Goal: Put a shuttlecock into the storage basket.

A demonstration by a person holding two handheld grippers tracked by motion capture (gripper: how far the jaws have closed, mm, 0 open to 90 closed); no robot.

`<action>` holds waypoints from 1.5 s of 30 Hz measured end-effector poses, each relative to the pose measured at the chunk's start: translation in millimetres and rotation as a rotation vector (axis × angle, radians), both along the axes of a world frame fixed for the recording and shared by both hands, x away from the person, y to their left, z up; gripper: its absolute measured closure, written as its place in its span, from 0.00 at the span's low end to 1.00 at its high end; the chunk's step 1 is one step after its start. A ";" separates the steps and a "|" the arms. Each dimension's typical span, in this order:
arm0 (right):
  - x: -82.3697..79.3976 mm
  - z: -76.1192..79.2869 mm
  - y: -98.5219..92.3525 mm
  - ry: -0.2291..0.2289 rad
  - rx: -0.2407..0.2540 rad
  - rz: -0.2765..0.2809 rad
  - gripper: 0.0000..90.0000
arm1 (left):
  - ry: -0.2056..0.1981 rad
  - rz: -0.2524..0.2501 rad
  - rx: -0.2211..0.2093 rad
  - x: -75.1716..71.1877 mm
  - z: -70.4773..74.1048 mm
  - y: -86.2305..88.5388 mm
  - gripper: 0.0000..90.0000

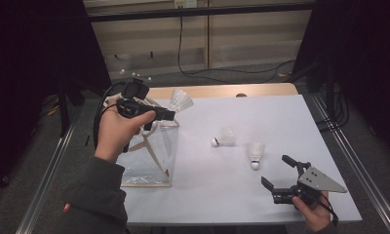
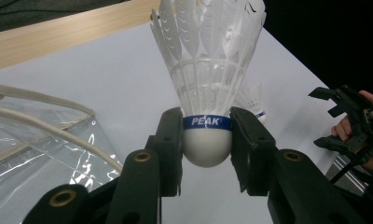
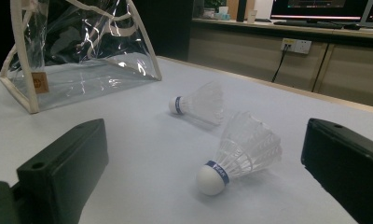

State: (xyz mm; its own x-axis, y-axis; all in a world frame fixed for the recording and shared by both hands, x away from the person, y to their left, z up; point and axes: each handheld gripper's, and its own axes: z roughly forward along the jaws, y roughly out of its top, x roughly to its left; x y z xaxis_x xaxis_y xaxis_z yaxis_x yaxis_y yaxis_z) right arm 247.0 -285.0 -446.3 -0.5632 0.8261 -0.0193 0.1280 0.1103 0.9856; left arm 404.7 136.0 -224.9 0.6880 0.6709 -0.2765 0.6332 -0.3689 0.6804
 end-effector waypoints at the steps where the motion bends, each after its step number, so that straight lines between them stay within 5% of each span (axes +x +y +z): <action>1: 0.0 0.0 0.0 -0.002 -0.001 0.000 0.00 | 0.000 0.000 0.003 0.5 0.2 1.0 0.73; 45: 0.0 -0.3 -0.1 0.001 0.008 0.001 0.00 | -0.010 0.108 0.032 19.4 1.0 32.7 0.73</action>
